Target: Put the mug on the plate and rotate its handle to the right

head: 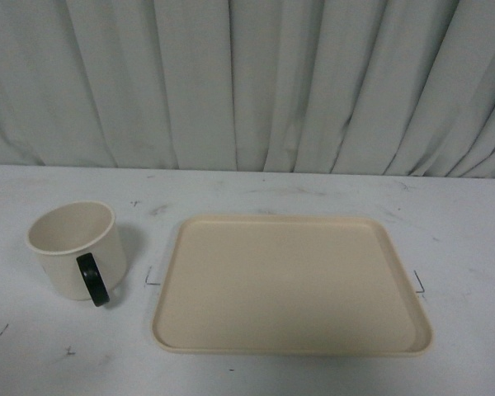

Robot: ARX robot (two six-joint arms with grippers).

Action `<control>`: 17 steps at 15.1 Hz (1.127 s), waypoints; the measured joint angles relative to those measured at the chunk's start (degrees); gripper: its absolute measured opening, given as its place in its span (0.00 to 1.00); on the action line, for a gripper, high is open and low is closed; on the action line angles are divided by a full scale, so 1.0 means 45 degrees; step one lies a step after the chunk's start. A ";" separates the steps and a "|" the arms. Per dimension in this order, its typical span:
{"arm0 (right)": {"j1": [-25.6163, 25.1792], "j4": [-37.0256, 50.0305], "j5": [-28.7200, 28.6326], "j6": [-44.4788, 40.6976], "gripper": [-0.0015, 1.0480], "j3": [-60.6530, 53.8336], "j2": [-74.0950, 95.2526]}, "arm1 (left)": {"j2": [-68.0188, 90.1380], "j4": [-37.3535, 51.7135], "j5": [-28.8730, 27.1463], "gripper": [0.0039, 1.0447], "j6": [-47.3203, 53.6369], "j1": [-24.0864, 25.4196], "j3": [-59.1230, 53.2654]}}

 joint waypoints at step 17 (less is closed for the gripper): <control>-0.0015 -0.0005 0.0049 0.0029 0.94 0.0000 0.0000 | 0.4794 -0.2307 -0.7742 0.94 -0.2341 -0.1719 0.2817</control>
